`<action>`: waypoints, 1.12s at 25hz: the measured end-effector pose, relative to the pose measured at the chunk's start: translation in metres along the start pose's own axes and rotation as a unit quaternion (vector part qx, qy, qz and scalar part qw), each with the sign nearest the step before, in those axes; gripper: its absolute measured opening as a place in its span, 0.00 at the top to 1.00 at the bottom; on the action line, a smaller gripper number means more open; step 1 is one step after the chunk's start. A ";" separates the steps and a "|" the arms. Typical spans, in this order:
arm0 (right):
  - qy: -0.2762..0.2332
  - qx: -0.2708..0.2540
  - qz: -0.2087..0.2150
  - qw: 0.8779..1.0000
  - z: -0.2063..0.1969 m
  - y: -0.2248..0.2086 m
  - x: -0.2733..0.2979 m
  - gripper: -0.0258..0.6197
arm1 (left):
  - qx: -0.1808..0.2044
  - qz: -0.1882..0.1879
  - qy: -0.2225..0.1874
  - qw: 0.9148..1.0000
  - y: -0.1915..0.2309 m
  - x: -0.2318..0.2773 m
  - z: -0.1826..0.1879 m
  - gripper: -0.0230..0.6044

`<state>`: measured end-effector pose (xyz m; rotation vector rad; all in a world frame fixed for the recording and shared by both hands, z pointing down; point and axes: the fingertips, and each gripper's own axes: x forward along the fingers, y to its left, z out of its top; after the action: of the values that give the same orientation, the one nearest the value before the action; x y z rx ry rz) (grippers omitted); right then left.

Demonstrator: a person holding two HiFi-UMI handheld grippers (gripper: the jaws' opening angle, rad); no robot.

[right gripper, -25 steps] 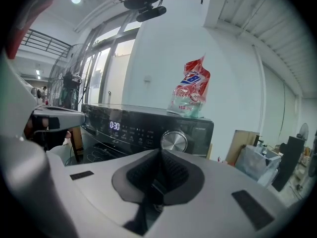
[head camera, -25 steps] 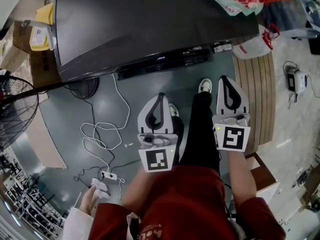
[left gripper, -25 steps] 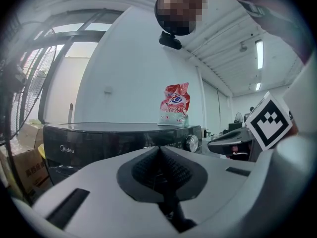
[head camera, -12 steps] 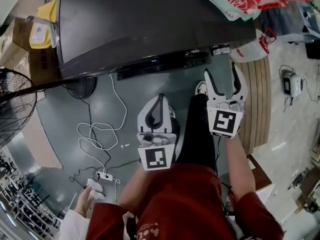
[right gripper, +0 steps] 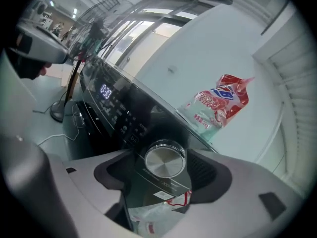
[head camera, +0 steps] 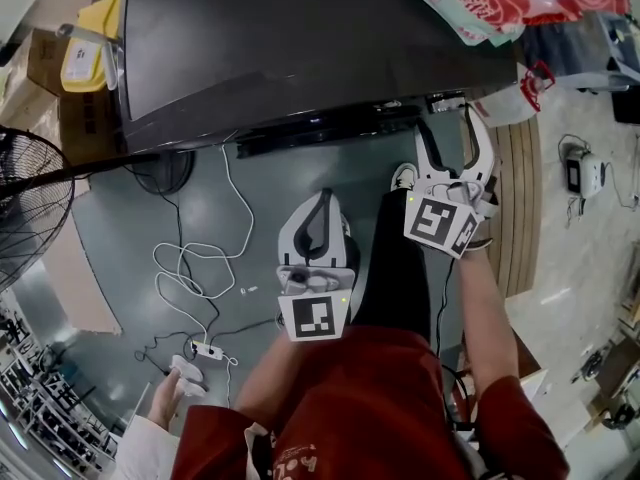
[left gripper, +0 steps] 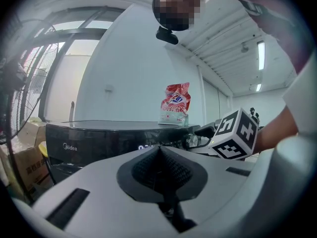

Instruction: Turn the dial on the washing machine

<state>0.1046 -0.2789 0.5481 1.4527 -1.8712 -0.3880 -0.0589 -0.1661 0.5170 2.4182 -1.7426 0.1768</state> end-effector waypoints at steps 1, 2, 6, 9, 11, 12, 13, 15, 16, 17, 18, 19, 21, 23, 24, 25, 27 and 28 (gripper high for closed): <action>0.001 -0.016 -0.003 1.000 0.000 0.000 0.002 0.44 | 0.000 0.000 0.001 1.000 0.000 0.000 -0.001 0.95; 0.002 -0.031 -0.006 1.000 0.000 0.000 0.003 0.44 | 0.000 0.000 0.002 1.000 0.000 0.000 -0.001 0.95; 0.018 -0.075 -0.011 0.997 -0.005 0.001 0.011 0.44 | 0.001 0.000 0.004 1.000 0.001 0.001 -0.002 0.95; 0.021 -0.090 -0.020 0.996 -0.007 -0.001 0.014 0.49 | -0.001 0.000 0.006 1.000 0.001 0.002 -0.003 0.95; 0.022 -0.093 -0.025 0.995 -0.007 -0.003 0.014 0.52 | 0.000 -0.001 0.007 1.000 0.001 0.002 -0.003 0.95; 0.021 -0.094 -0.026 0.995 -0.007 -0.003 0.014 0.53 | -0.001 0.000 0.007 1.000 0.001 0.002 -0.003 0.95; 0.020 -0.096 -0.027 0.995 -0.007 -0.003 0.014 0.53 | -0.003 0.001 0.007 1.000 0.002 0.002 -0.003 0.95; 0.019 -0.097 -0.027 0.995 -0.007 -0.003 0.014 0.53 | -0.005 0.002 0.007 1.000 0.002 0.002 -0.003 0.95; 0.020 -0.096 -0.028 0.995 -0.007 -0.003 0.014 0.53 | -0.004 0.002 0.008 1.000 0.003 0.002 -0.004 0.95; 0.020 -0.095 -0.028 0.995 -0.007 -0.003 0.014 0.53 | -0.003 0.002 0.008 1.000 0.003 0.002 -0.004 0.95; 0.020 -0.094 -0.028 0.995 -0.007 -0.003 0.014 0.53 | -0.004 0.004 0.008 1.000 0.004 0.002 -0.004 0.95; 0.020 -0.093 -0.028 0.995 -0.006 -0.003 0.014 0.53 | -0.006 0.005 0.007 1.000 0.005 0.002 -0.004 0.95; 0.021 -0.090 -0.026 0.995 -0.007 -0.003 0.014 0.53 | -0.012 0.009 0.006 1.000 0.006 0.002 -0.003 0.95; 0.021 -0.085 -0.026 0.996 -0.006 -0.004 0.014 0.53 | -0.014 0.011 0.006 1.000 0.007 0.002 -0.003 0.95; 0.021 -0.082 -0.026 0.996 -0.006 -0.004 0.014 0.53 | -0.012 0.011 0.006 1.000 0.007 0.002 -0.003 0.95; 0.022 -0.078 -0.025 0.996 -0.006 -0.004 0.014 0.53 | -0.012 0.012 0.006 1.000 0.008 0.002 -0.003 0.95; 0.023 -0.067 -0.022 0.997 -0.007 -0.004 0.014 0.53 | -0.013 0.014 0.007 1.000 0.008 0.001 -0.004 0.95; 0.023 -0.062 -0.021 0.998 -0.007 -0.004 0.013 0.53 | -0.014 0.016 0.007 1.000 0.009 0.000 -0.004 0.95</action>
<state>0.1108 -0.2912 0.5551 1.4074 -1.7510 -0.4780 -0.0673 -0.1680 0.5216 2.3658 -1.7657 0.1726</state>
